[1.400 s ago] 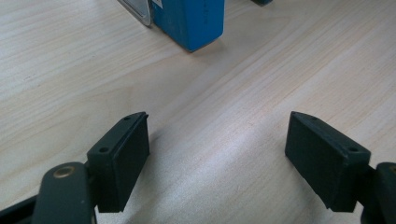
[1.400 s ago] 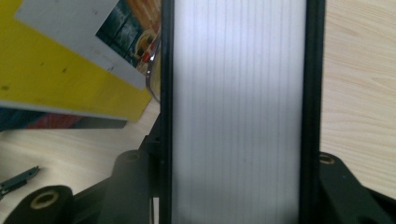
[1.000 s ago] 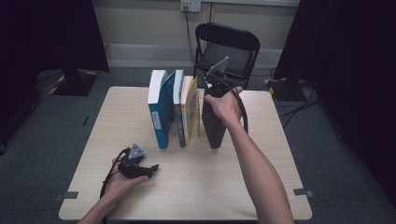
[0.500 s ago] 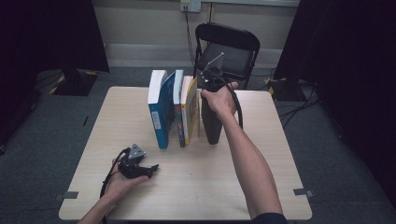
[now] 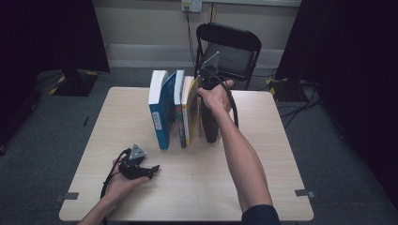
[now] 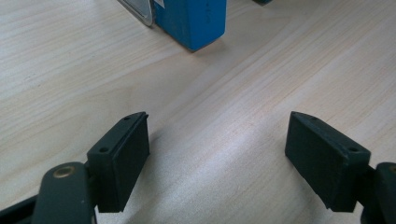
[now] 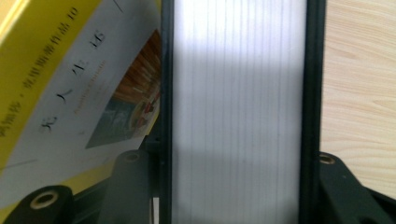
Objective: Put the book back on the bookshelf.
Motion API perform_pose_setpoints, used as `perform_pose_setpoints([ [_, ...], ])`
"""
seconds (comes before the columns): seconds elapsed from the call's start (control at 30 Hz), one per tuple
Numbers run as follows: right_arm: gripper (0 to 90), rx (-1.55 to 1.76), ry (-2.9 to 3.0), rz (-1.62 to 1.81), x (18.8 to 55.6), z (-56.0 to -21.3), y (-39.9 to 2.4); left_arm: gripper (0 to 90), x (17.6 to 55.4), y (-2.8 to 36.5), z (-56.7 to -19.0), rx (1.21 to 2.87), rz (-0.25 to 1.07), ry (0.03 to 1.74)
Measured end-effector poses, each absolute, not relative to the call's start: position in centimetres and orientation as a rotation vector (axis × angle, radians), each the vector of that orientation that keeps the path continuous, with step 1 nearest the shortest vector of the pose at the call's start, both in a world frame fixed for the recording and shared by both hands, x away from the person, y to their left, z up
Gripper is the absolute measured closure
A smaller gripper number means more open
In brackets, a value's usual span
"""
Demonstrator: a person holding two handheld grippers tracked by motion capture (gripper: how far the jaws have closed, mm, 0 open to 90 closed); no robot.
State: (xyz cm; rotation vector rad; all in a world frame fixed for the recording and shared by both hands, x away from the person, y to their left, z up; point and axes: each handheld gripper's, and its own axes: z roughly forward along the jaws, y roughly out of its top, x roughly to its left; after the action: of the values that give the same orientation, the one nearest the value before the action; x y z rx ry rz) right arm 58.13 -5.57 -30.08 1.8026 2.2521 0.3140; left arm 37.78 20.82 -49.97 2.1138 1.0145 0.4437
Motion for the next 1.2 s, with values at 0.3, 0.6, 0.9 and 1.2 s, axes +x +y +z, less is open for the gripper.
perform_pose_setpoints([
  [0.3,53.7,1.800,2.247,0.287,58.6,-30.4,-4.9,21.7,37.8,20.8,-50.0,2.114,0.444,1.014],
  [0.6,53.6,1.815,2.245,0.306,59.0,-30.8,-4.9,21.7,37.8,20.8,-50.0,2.116,0.444,1.013],
  [0.9,53.0,1.812,2.241,0.311,58.9,-30.9,-4.8,21.7,37.8,20.7,-50.0,2.100,0.443,1.022],
  [1.2,50.1,1.760,2.223,0.412,57.6,-30.5,-5.6,21.7,37.8,20.7,-50.0,2.103,0.441,1.023],
])
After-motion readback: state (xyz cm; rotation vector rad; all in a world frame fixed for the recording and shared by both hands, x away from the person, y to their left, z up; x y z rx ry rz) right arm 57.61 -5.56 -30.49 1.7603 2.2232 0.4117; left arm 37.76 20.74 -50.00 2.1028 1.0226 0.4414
